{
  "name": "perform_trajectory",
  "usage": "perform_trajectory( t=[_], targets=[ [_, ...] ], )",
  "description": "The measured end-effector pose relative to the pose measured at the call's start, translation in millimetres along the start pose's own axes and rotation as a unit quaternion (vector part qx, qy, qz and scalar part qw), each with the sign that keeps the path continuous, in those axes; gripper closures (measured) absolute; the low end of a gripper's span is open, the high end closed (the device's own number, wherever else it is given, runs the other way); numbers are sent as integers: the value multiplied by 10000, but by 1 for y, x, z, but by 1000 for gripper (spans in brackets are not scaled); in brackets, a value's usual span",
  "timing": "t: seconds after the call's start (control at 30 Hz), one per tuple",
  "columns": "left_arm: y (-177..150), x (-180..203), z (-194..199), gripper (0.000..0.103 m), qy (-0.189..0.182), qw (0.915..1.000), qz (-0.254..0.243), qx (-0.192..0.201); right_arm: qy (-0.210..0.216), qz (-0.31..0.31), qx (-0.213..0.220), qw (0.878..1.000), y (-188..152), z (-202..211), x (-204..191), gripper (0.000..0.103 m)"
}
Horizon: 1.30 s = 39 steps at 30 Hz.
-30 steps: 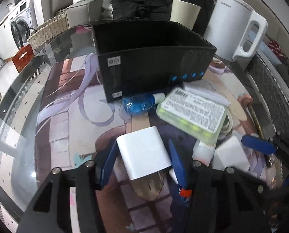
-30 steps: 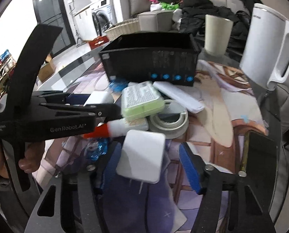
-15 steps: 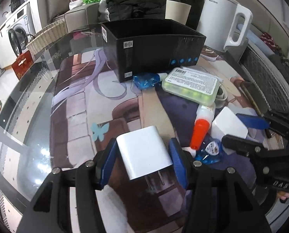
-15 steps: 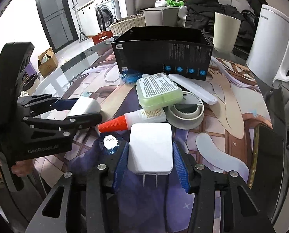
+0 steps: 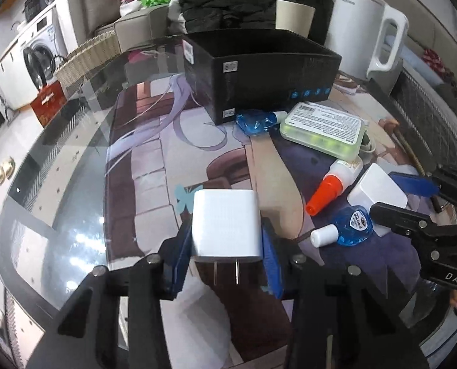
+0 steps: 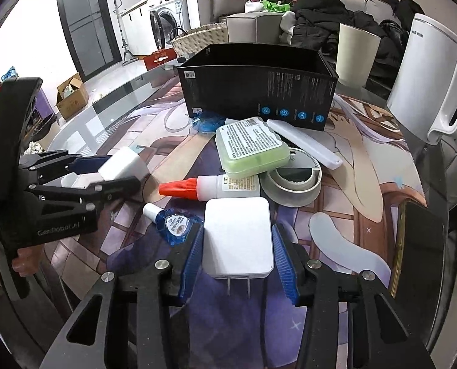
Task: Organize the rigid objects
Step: 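Lower the right tool onto the white USB charger and close on it, then carry the white charger with the right tool into the black box and release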
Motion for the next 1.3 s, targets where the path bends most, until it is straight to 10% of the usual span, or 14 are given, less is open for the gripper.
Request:
perform_trajectory(
  t=[0.47,0.87,1.3],
  targets=[
    [10,8,12,63,-164,9996,17,235,73,32,139,9999,2,5,-3,58],
    [45,26,101,63,-201,9726,-366,2286,-150,43,2267,9738,41,95,-2,58],
    [107,20,129,63,-384,9550,-41,2940,-387,197,3241,9450,82,147,-2,58]
  ],
)
Point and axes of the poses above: each gripper's, at about its wrist camera, not at the fingertips, and z roughly against the way its jaws point, x to its right, y to its top, the point moved 8 cm from there along -z, roughly the way its jaws point, and after that the axes turned 5 degrees about z, right-handed, at the moved point
